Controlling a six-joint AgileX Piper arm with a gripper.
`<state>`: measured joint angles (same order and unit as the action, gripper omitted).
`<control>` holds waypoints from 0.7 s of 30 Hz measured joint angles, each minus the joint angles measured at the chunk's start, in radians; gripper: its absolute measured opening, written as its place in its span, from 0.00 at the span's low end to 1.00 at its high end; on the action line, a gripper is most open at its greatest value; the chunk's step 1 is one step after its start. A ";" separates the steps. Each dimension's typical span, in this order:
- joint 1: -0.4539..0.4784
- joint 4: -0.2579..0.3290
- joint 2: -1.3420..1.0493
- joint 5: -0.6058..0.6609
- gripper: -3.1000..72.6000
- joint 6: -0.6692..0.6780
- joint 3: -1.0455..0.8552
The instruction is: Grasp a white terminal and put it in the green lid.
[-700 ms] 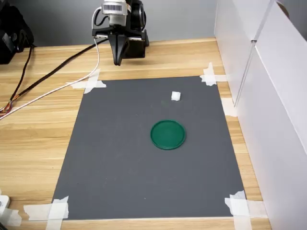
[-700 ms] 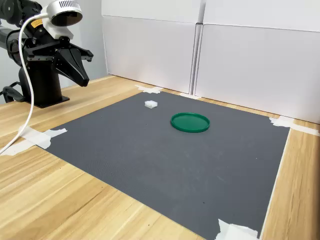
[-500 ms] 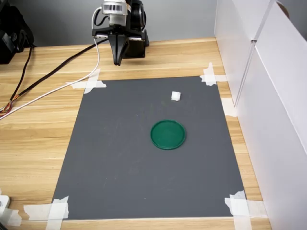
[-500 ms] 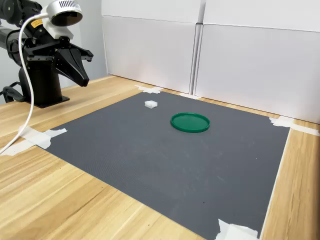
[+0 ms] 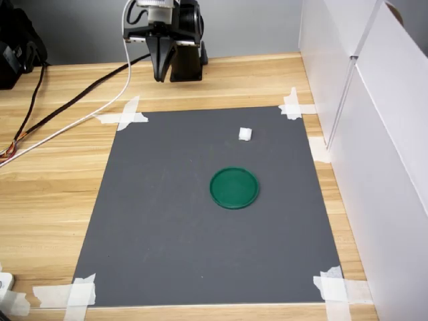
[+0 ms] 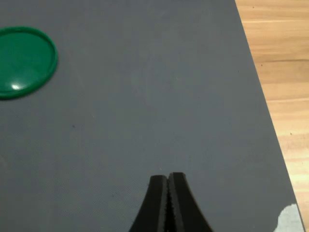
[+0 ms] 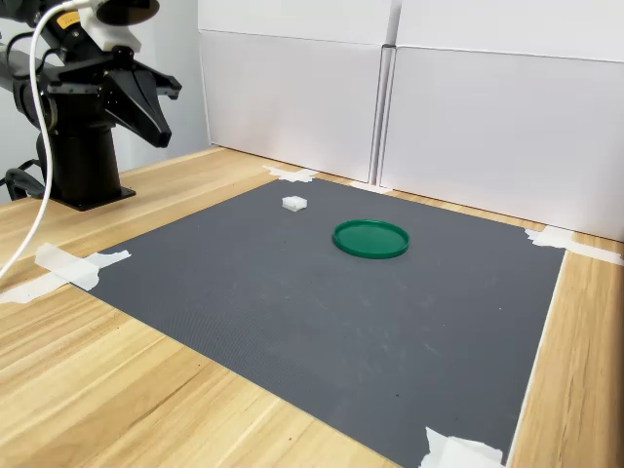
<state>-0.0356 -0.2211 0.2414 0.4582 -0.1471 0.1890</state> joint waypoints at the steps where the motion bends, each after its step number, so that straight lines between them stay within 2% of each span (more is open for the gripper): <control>1: 0.000 0.003 0.020 0.000 0.01 0.000 0.014; 9: 0.000 0.019 0.274 0.003 0.01 0.059 0.173; 16: 0.000 0.065 0.558 0.008 0.01 0.268 0.359; 21: 0.000 0.113 0.738 0.072 0.01 0.411 0.498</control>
<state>-0.0356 -0.1080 0.9798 0.5304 0.2635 0.6870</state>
